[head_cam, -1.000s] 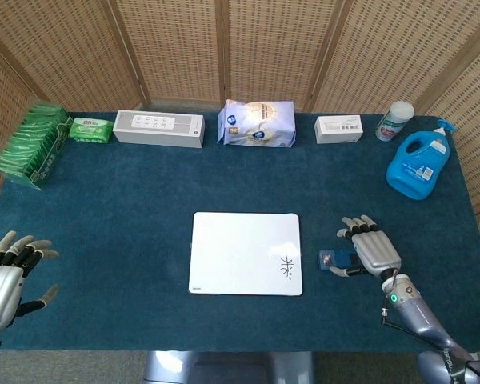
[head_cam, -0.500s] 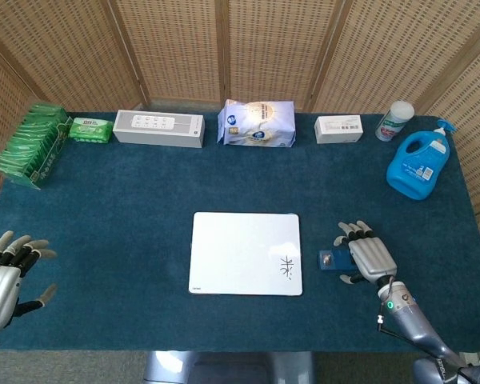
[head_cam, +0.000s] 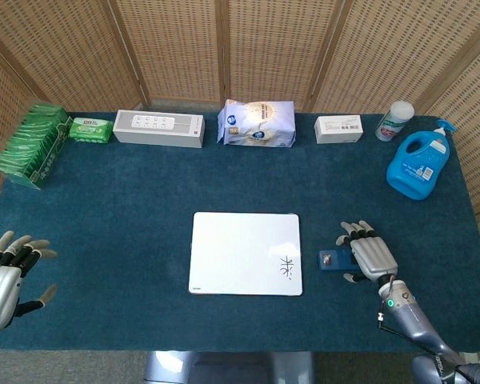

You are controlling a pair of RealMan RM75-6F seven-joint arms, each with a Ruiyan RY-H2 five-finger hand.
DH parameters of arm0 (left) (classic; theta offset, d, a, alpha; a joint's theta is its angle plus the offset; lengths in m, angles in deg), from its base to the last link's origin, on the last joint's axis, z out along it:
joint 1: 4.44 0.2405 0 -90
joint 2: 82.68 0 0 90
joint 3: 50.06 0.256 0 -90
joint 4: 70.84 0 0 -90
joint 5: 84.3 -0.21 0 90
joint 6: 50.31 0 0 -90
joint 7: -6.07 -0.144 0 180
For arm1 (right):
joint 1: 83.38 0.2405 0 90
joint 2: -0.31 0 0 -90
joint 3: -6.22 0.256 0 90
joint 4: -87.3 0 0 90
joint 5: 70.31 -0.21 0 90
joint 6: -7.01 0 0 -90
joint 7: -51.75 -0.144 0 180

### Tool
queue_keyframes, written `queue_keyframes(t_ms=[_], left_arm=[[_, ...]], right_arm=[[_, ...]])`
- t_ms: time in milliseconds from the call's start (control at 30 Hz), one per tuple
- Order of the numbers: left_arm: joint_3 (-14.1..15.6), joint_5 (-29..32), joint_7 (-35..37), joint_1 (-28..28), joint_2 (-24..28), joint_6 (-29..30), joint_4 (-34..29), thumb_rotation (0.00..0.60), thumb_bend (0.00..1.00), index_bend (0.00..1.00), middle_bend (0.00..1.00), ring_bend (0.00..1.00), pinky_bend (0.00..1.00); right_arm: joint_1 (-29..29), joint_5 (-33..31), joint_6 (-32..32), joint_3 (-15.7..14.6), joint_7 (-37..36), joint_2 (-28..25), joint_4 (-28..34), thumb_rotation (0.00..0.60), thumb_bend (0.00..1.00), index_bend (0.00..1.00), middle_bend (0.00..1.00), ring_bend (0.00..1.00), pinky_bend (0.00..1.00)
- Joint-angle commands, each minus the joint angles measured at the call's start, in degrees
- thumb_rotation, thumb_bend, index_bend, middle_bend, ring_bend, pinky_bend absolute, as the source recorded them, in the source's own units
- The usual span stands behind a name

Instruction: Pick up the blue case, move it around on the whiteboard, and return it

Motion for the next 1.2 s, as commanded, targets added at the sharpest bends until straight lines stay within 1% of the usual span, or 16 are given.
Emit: queue_keyframes(t_ms=[33,333,767,1000,1200], left_arm=[[0.0,0.01,0.03,0.01,0.02,0.01,0.02,0.6,0.32,0.34,0.27,0.17,0.05],[0.13,-0.04,0.08,0.18,0.13,0.2,0.03,0.6,0.32,0.34,0.27,0.17,0.05],[-0.02,-0.03,0.11,0.25,0.21,0.49,0.01,0.6,0.32,0.34,0.27,0.17,0.05],[-0.04,0.06,0.18,0.27,0.24,0.5,0.09,0.6,0.32,0.34,0.27,0.17,0.05],[-0.03,0.14,0.1,0.29,0.15,0.47,0.21,0.6,0.32,0.34,0.27,0.17,0.05]], right_arm=[[0.06,-0.19,-0.25,0.11,0.04,0.08,-0.26,0.599,0.16,0.32,0.09,0.0,0.0],[0.03,-0.31,-0.57,0.43,-0.26,0.38,-0.92,0.6,0.16,0.4,0.09,0.0,0.0],[0.08,-0.65,-1.05,0.8,-0.38,0.56,-1.37,0.6,0.16,0.41,0.09,0.0,0.0],[0.16,-0.82,-1.38,0.92,-0.45,0.59,-1.54,0.6,0.16,0.46,0.1,0.0,0.0],[0.34,-1.08,-1.62,1.36,-0.92,0.97,-1.88,0.6,0.15,0.55,0.13,0.0,0.0]])
